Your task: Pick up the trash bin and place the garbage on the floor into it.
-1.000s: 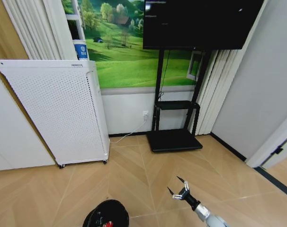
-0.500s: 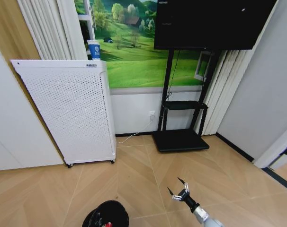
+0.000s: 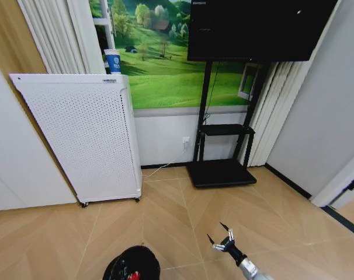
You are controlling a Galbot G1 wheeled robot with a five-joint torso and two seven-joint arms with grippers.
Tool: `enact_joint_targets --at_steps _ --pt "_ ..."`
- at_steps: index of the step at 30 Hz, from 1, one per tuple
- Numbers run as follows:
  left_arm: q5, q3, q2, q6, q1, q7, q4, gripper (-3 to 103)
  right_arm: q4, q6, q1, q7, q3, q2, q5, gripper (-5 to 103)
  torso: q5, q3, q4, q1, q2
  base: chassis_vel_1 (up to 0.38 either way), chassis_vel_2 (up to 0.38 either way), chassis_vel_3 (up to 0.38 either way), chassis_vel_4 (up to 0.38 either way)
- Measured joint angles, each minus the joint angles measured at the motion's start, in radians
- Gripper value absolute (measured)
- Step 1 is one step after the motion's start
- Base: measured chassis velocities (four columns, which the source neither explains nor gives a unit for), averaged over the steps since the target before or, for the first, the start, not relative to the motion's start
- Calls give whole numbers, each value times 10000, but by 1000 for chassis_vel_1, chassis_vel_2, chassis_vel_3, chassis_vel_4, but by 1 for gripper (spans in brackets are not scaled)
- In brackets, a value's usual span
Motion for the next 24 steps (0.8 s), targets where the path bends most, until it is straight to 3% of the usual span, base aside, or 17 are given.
enact_joint_targets --at_steps 12,24 --pt "-652 98 610 303 -956 -23 176 7 -113 0 -98 7 -209 110 -61 100 1 1 -3 1 2 0 0 0 0" --pt "-779 971 460 285 -1743 -9 894 7 -106 -4 -134 189 -369 136 -152 100 0 2 -1 1 4 0 0 0 0"
